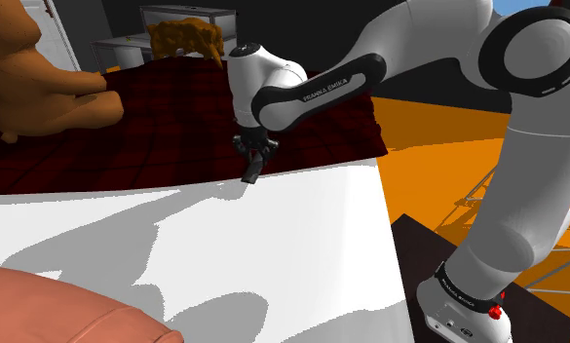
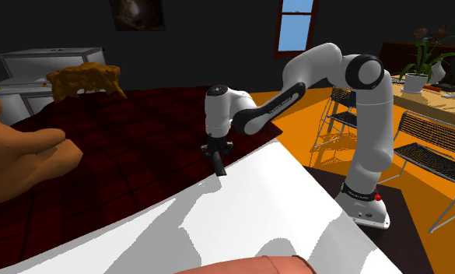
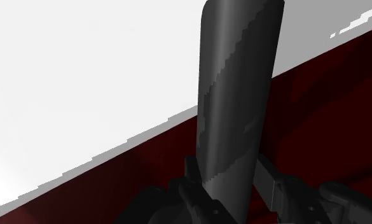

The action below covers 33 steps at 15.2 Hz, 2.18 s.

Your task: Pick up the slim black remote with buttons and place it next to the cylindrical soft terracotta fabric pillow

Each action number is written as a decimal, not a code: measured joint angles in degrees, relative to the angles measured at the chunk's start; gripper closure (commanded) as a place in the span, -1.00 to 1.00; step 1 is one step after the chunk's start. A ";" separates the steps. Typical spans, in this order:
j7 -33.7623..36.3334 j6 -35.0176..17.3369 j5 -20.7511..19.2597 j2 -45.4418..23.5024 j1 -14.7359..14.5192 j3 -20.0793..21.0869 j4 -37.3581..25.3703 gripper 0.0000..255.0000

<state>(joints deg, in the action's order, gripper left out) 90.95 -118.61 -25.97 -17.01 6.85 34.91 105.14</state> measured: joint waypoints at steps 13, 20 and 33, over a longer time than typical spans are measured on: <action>-1.33 3.06 1.28 1.12 0.37 0.33 -1.27 1.00; -3.18 7.61 3.08 2.85 0.48 0.93 -4.68 1.00; -5.99 16.30 4.95 4.41 0.23 1.55 -12.52 1.00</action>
<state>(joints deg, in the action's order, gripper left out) 84.96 -102.31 -21.02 -12.60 7.07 36.46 92.62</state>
